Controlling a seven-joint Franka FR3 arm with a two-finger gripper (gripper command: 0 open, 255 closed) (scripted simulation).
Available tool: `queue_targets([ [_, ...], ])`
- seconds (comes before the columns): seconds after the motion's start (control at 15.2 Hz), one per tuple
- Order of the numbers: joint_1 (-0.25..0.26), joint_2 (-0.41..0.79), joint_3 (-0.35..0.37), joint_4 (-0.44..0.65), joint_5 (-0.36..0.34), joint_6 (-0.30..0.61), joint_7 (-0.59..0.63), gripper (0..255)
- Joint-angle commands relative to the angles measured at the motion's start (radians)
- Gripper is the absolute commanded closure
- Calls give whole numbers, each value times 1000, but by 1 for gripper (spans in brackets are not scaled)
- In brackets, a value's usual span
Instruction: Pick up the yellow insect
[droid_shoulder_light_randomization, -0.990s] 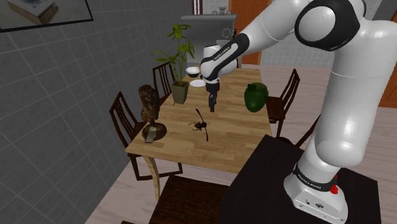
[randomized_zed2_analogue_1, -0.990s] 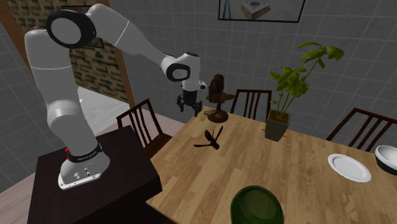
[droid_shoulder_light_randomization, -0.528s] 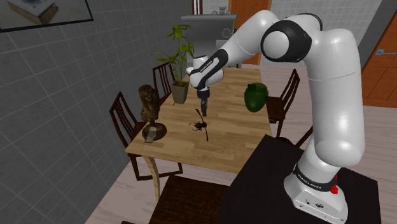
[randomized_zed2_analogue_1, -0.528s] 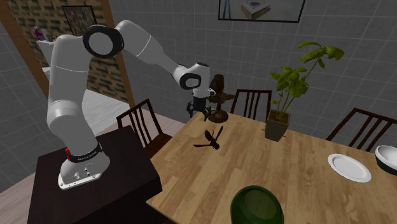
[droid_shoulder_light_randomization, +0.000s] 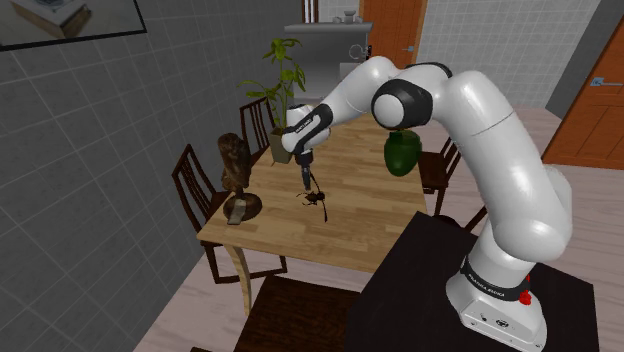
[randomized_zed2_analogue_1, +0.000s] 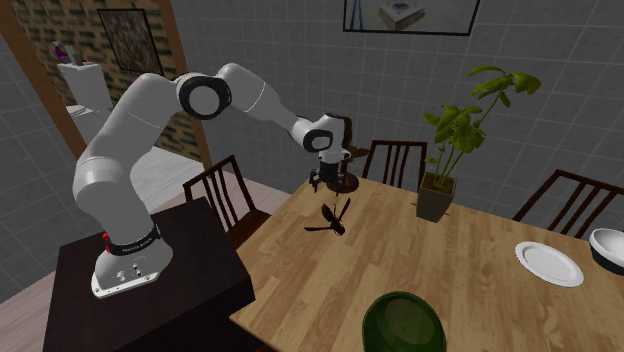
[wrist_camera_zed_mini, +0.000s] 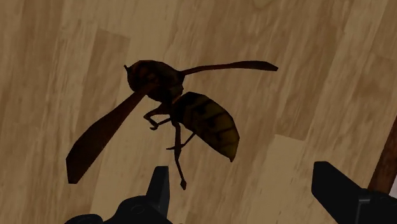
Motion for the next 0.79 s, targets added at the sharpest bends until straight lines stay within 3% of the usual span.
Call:
queue_targets([
  [0.0, -6, 95, 10, 117, -6, -20, -20, 0],
  [0.26, -14, 299, 26, 398, -23, -93, -56, 0],
  [0.73, -19, 390, 30, 473, -22, -76, -57, 0],
])
